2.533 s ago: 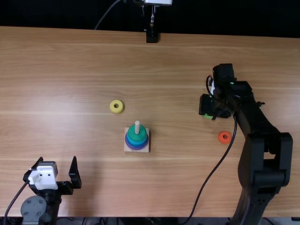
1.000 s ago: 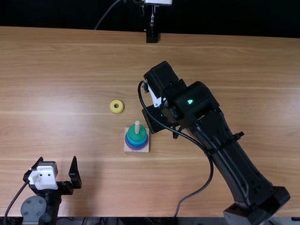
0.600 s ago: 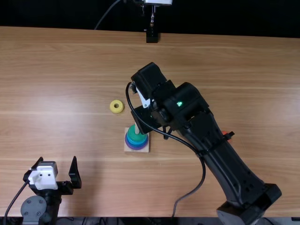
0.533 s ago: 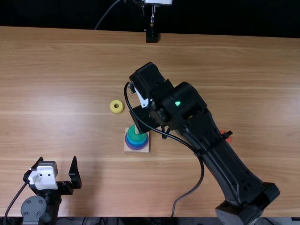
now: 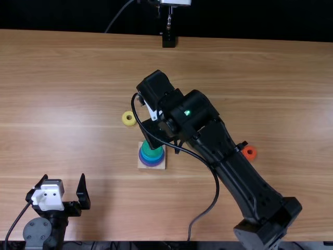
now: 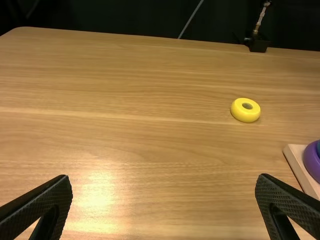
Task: Build the Hanoi tower: stack the rings onto the peg from bottom to top in this color order: purple, dark blue, light blue, dark green, light green, yellow, orange.
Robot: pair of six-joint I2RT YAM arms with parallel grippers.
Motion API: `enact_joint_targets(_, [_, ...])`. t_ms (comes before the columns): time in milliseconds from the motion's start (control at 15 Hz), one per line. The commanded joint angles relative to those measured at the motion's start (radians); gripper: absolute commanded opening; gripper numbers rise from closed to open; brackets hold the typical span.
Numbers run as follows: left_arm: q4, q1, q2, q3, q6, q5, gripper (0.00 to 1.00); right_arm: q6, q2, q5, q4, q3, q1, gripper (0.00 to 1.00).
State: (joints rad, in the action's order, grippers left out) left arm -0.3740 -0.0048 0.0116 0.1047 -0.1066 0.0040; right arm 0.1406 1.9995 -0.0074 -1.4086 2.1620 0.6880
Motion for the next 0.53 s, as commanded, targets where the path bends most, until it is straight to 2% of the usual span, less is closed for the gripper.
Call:
enact_joint_targets(0, [-0.079,0.003,-0.012,-0.105,0.004,-0.002,1.0,0.007,0.044,-0.004,0.003,0.036,0.021,0.04])
enact_joint_targets(467, [-0.079,0.003,-0.012,-0.105,0.004,-0.002,1.0,0.009,0.071,-0.004,0.007,0.036,0.041,0.04])
